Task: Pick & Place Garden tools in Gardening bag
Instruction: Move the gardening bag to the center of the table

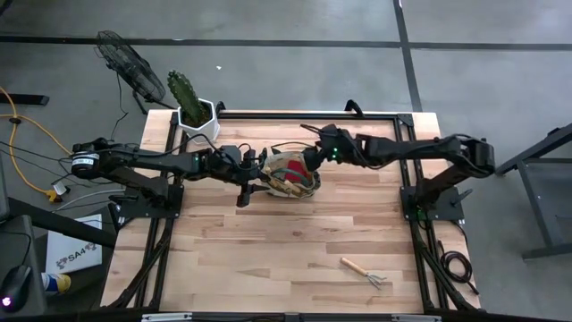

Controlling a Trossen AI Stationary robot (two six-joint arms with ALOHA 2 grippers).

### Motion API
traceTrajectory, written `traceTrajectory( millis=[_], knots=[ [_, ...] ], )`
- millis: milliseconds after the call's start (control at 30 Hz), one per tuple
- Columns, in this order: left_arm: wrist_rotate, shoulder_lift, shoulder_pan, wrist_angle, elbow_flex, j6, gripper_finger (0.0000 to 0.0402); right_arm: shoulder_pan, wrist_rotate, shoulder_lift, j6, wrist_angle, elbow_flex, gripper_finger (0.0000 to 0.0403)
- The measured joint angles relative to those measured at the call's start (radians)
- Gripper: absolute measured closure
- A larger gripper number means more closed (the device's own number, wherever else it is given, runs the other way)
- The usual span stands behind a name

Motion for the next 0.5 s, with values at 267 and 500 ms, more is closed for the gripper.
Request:
traceTrajectory(
  millis=[267,500],
  knots=[
    [0.0,0.0,0.0,0.001,0.0,0.0,0.0258,-0.061,-0.126,0.013,-0.061,0.028,0.0,0.0197],
    [0.0,0.0,0.0,0.001,0.0,0.0,0.0258,-0.087,-0.192,0.013,-0.099,0.021,0.0,0.0197]
  ],
)
